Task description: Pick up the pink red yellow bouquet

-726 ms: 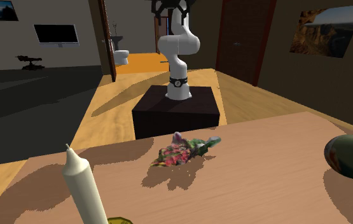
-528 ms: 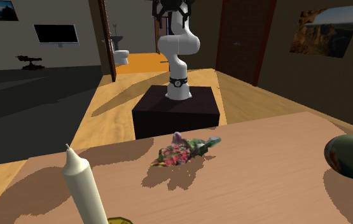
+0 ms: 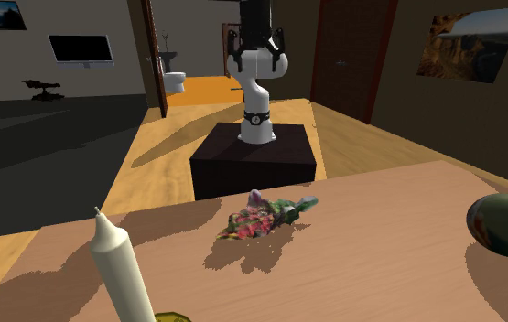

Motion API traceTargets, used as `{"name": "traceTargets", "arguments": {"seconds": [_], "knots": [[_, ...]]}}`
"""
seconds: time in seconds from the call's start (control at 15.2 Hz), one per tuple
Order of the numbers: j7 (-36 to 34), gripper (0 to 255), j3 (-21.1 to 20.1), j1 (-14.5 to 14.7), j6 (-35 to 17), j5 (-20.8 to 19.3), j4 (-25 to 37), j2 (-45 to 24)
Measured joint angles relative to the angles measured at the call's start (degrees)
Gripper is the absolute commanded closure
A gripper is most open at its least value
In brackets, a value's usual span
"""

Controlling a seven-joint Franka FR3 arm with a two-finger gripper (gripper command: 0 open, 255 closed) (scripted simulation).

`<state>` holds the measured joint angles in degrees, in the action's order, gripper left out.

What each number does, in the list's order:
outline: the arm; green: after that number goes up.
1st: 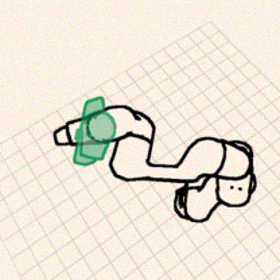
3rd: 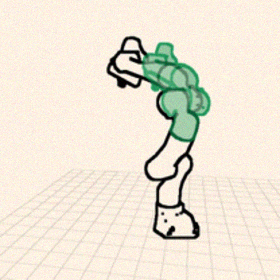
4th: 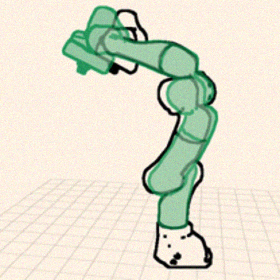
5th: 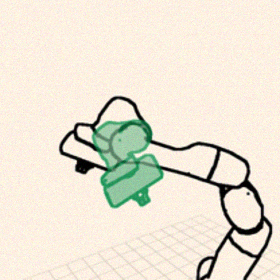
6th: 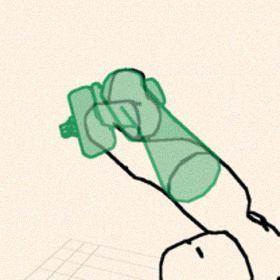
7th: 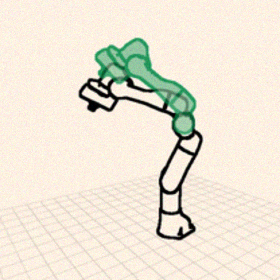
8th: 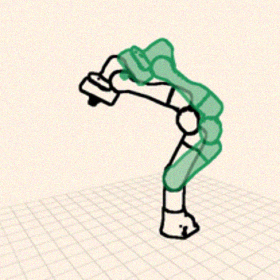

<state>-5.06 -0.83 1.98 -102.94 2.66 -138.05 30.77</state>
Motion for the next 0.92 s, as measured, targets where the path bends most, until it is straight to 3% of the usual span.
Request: {"name": "traceTargets", "arguments": {"seconds": [0.46, 0.92], "knots": [[-3.7, 0, -2.0, 0.9, -11.5, 2.3, 1.5, -13.9], [-6.7, 0, -3.1, 1.6, -20.1, 3.7, 7.2, -29.1]]}}
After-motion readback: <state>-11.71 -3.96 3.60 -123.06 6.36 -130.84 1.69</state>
